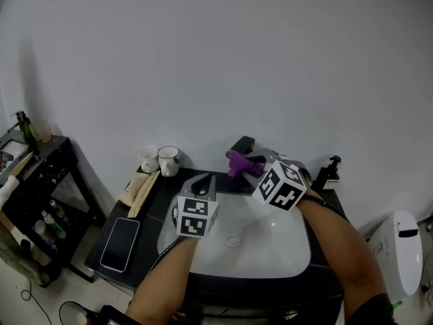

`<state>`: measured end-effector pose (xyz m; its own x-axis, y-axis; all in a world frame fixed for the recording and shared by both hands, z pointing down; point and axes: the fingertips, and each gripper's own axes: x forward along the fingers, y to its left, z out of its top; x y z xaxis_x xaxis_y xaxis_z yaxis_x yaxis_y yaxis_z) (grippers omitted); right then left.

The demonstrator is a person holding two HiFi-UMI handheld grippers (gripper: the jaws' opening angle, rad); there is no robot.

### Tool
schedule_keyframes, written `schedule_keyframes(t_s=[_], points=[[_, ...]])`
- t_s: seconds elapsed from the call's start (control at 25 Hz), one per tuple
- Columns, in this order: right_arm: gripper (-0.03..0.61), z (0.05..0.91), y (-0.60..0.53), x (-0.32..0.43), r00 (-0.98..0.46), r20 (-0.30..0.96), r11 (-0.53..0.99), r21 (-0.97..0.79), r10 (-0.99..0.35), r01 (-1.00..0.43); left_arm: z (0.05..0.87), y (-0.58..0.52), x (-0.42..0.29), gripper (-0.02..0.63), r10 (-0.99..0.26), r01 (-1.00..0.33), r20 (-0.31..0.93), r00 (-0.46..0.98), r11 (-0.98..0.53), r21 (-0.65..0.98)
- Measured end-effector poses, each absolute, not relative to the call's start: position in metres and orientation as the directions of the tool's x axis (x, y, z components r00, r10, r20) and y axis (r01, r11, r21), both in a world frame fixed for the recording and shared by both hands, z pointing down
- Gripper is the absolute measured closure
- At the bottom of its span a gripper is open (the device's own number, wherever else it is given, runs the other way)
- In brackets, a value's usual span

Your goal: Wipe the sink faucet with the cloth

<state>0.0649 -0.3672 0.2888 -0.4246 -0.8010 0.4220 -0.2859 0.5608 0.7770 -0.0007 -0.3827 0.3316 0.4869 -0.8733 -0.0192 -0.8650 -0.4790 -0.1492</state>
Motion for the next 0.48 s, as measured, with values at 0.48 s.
schedule_keyframes(t_s=[0.48], points=[[0.479, 0.296, -0.399, 0.073, -0.376, 0.405, 0.511, 0.825, -0.833, -0.242, 0.334, -0.382, 0.006, 0.597, -0.864, -0.853, -0.014, 0.504, -0.495, -0.164]])
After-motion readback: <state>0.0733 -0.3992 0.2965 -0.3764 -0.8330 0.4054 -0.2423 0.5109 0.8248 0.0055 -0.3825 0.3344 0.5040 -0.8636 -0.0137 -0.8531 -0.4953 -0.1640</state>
